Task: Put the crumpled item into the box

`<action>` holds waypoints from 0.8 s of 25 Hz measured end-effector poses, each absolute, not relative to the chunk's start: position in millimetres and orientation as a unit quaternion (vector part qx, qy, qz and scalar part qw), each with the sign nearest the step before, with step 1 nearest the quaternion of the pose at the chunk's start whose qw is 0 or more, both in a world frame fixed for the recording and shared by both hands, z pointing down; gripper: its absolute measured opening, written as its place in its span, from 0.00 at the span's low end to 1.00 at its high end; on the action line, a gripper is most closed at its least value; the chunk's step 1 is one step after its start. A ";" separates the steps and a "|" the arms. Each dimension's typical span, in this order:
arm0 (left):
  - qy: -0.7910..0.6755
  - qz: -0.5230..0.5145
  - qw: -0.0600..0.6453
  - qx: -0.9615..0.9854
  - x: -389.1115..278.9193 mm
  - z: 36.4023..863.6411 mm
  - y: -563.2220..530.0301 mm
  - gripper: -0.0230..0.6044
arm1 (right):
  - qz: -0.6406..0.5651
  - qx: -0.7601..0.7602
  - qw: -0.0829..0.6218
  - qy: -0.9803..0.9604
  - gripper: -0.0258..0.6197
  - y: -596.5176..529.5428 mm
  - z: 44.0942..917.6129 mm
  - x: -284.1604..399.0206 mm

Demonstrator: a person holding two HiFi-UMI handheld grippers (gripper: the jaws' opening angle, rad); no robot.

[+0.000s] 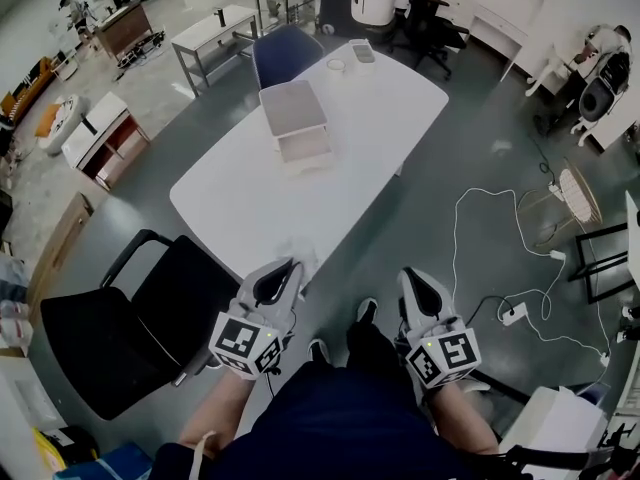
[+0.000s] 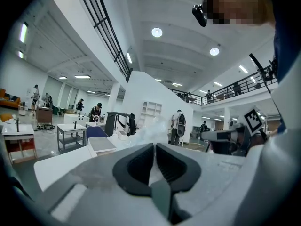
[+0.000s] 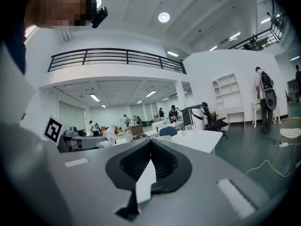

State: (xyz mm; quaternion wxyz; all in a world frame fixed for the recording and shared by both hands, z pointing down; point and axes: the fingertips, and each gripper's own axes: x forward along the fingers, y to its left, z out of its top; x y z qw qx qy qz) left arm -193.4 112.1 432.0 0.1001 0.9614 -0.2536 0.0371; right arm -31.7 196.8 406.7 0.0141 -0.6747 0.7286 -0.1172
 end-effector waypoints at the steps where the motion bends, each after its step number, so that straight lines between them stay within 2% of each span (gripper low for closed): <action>1: -0.253 0.038 0.100 0.961 -191.8 432.9 108.4 0.06 | -0.119 -0.674 0.015 0.729 0.04 193.6 407.5 -30.8; 6: -0.258 0.046 0.099 0.960 -179.3 428.1 91.3 0.06 | -0.131 -0.667 0.018 0.733 0.04 172.6 408.5 -19.8; 20: -0.308 0.070 0.110 0.942 -84.4 439.2 10.8 0.06 | -0.167 -0.631 0.039 0.757 0.04 81.8 420.8 85.0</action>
